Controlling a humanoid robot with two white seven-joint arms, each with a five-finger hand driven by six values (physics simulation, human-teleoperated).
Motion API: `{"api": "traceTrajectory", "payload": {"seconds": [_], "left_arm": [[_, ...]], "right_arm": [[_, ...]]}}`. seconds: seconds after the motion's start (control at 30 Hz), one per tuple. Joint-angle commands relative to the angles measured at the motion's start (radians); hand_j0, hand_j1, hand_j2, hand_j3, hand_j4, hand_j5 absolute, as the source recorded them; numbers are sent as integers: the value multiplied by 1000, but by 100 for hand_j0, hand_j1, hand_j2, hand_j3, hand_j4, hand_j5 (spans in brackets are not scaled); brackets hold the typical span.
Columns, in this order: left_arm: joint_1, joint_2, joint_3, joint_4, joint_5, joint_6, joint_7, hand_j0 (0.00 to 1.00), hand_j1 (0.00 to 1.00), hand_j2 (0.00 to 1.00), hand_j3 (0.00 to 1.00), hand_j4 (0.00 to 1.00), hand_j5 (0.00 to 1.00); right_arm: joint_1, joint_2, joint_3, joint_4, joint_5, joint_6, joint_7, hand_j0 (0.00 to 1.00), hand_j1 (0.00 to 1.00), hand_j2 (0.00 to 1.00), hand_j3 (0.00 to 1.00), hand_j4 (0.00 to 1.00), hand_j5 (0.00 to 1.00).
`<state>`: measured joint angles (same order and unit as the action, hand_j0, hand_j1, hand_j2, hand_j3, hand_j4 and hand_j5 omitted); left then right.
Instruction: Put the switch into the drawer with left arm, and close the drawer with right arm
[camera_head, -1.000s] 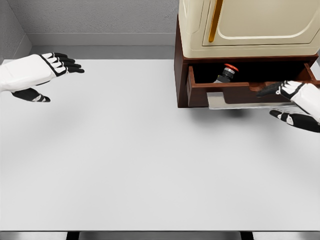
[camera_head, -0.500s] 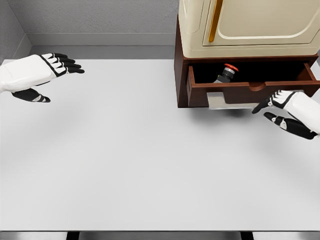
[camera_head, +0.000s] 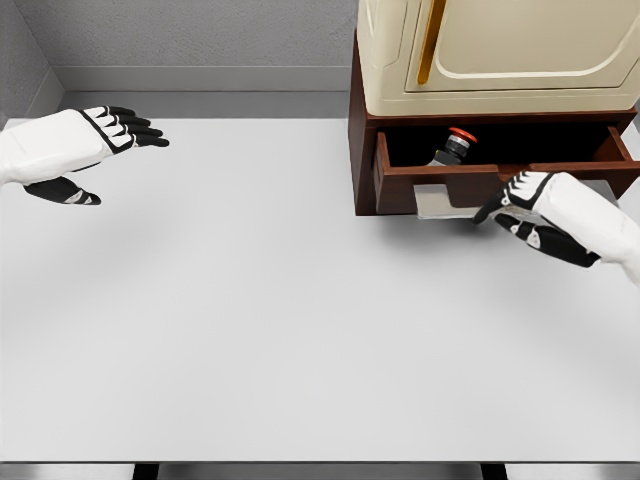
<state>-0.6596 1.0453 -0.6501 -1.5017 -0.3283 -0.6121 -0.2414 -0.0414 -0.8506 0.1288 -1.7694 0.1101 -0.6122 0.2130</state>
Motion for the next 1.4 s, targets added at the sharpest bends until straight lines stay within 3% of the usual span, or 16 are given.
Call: {"api": "traceTrajectory", "payload": {"seconds": [0.0, 0.17, 0.33, 0.5, 0.73, 1.37], "left_arm": [[0, 1, 0, 0, 6, 1, 1, 100, 100, 100, 100, 100, 100], [0, 1, 1, 0, 6, 1, 1, 100, 100, 100, 100, 100, 100], [0, 1, 0, 0, 6, 1, 1, 100, 100, 100, 100, 100, 100], [0, 2, 1, 0, 6, 1, 1, 100, 100, 100, 100, 100, 100], [0, 2, 1, -2, 6, 1, 1, 100, 100, 100, 100, 100, 100], [0, 2, 1, -2, 6, 1, 1, 100, 100, 100, 100, 100, 100]], "right_arm": [[0, -11, 0, -1, -7, 1, -1, 49, 49, 49, 49, 49, 49], [29, -44, -123, 1, -9, 1, -4, 49, 49, 49, 49, 49, 49], [187, -50, -279, 2, -10, 1, -4, 49, 49, 49, 49, 49, 49], [206, -48, -298, 2, -10, 1, -4, 49, 49, 49, 49, 49, 49], [287, -50, -299, 1, -14, 1, -4, 49, 49, 49, 49, 49, 49], [321, -47, -288, 8, -3, 1, -3, 49, 49, 49, 49, 49, 49]]}}
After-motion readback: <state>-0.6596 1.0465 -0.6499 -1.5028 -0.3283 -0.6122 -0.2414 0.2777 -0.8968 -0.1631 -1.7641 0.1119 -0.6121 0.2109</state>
